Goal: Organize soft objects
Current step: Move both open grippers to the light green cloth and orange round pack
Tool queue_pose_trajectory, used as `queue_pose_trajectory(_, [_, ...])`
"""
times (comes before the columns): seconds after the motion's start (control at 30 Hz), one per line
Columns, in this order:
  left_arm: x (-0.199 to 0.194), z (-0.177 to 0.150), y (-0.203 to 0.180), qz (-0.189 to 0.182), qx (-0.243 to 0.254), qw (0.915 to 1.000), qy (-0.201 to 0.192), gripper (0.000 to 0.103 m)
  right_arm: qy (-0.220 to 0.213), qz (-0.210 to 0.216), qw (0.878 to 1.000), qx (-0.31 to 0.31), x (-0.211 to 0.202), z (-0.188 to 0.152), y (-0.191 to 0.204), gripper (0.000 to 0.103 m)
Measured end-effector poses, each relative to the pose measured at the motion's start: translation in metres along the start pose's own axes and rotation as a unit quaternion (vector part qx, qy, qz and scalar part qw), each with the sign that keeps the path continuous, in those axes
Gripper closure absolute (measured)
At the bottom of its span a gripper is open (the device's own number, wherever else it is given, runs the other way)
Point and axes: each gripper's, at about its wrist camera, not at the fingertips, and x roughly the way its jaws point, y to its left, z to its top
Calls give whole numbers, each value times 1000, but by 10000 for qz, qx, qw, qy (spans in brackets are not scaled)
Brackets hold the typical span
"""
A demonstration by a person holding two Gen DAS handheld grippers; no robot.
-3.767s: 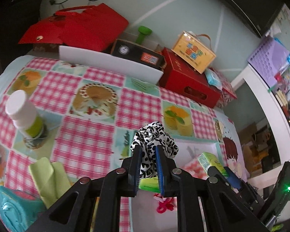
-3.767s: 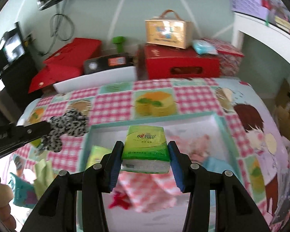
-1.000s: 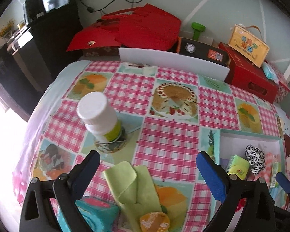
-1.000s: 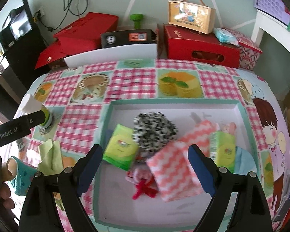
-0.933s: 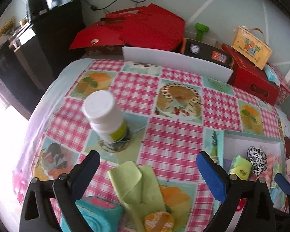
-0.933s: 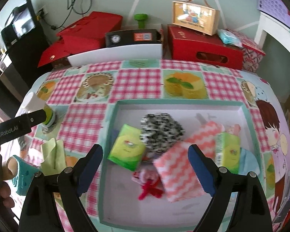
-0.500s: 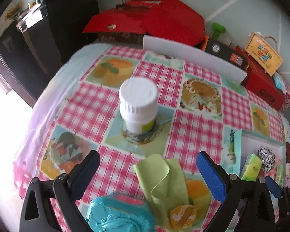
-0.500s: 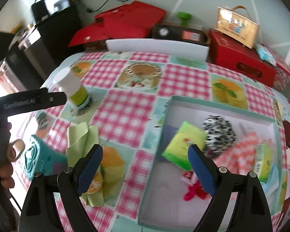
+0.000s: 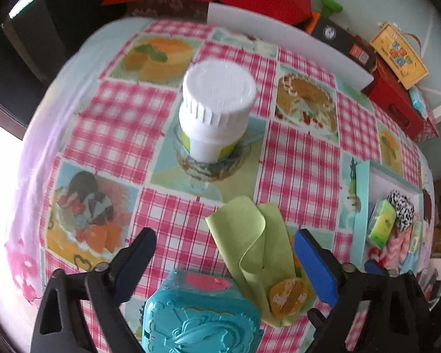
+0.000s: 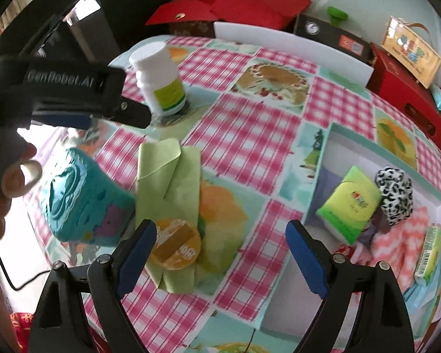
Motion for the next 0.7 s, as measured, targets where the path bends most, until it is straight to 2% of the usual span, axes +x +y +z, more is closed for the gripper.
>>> queue_pose_trajectory(0.17, [7,5,-1,209,228,9993,188,15,179,111,9996,-163,8,-4,10,13])
queue_pose_trajectory(0.3, [21,12,-4,309,324,9982,389,22,314,201,9989,-270,17,-8,15,13])
queue_pose_trajectory(0.43, [40,16,-9,308,451,9960,713,25,468,180,9979,-402,25,-13,21,14])
queue_pose_trajectory(0.6, [61,20,-18,358,638,9923,1004,26,576,209,9971,-456,33,-16,22,21])
queue_pose_trajectory(0.7, [72,23,-21,376,706,9898,1181,36,620,231,9966,-494,37,-18,25,23])
